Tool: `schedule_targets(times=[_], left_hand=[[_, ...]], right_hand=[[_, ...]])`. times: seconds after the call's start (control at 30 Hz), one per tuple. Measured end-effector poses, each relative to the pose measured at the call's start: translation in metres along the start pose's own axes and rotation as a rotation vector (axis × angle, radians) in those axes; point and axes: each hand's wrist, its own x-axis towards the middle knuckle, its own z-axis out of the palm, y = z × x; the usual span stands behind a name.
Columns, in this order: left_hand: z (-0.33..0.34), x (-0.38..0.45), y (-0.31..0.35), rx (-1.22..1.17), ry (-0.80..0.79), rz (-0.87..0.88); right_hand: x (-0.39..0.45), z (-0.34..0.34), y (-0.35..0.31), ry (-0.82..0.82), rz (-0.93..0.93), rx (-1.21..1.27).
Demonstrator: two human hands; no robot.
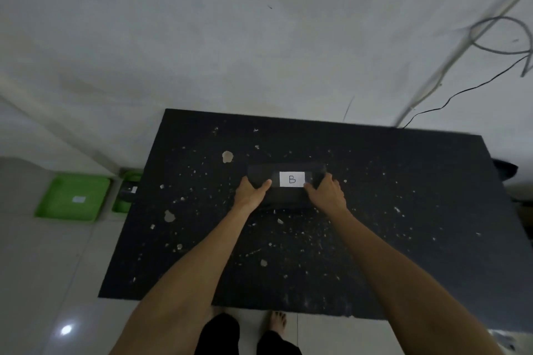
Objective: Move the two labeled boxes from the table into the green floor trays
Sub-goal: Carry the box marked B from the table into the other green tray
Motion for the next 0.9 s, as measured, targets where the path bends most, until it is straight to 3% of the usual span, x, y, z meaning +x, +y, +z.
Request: schedule_targets(times=[0.13,0.33,0.47,0.67,0.8,0.9], left_hand=[[-0.006,-0.015,0.004,0.019,0.059,0.045],[-0.034,-0.059,0.046,-0.036,0.180,0.249],[-0.059,-0.093,0.093,-0.019,0.310,0.371],[-0.091,-0.145,0.160,-0.105,0.450,0.552],[-0.116,-0.204,0.220,-0.188,0.570,0.754],[-0.127,-0.223,0.228,-0.184,0.625,0.823]], right_hand=[[-0.008,-0.006,0.002,0.073,-0.003,0.113],[-0.039,-0.046,-0.016,0.256,-0.096,0.200],[-0.067,-0.084,-0.043,0.329,-0.216,0.283],[-0.121,-0.147,-0.090,0.407,-0.491,0.610],[-0.177,-0.210,-0.124,0.567,-0.721,0.681],[-0.195,-0.223,-0.132,0.605,-0.764,0.702]])
